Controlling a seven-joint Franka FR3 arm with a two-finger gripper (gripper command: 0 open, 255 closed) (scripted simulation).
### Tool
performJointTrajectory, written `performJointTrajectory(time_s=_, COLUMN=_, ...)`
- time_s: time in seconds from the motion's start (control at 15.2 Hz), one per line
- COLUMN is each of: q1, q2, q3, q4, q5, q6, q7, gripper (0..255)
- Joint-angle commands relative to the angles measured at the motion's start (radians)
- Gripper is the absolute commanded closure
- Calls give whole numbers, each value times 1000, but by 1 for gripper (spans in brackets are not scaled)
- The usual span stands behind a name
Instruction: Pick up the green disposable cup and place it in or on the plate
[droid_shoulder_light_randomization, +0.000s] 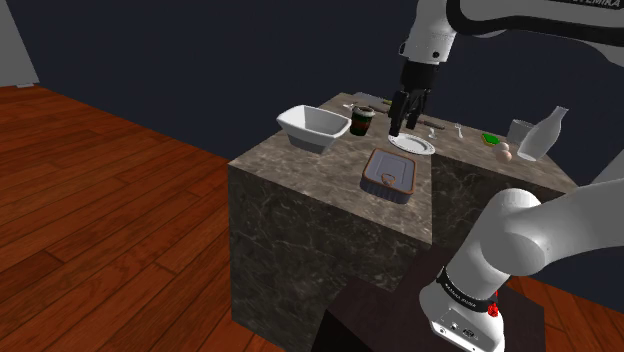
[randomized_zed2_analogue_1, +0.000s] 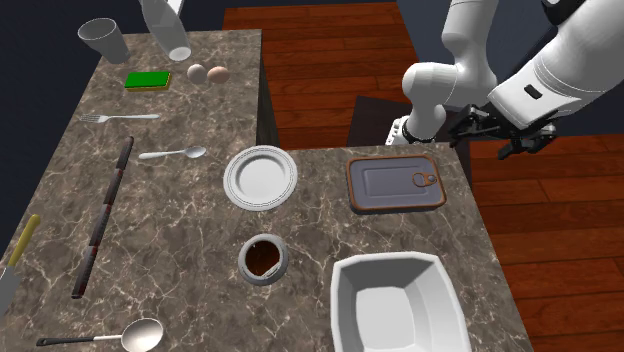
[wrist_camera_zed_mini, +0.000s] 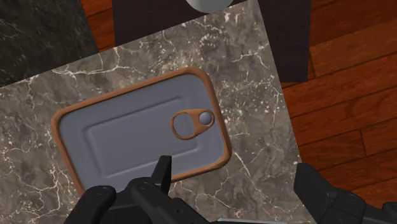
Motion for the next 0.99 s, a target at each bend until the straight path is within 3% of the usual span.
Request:
performJointTrajectory(time_s=0.0, q1=0, q2=0, q3=0, q4=0, q5=0, q6=0, q7=0, gripper=0)
performJointTrajectory(time_s=0.46, q1=-60, q2=223, q3=44, q4=62, q5=-145, q6=155, q7=80, gripper=0)
performJointTrajectory(time_s=0.92, q1=-123, q2=460, q3=74, q4=186, q5=-315, q6=249, q7=191, gripper=0)
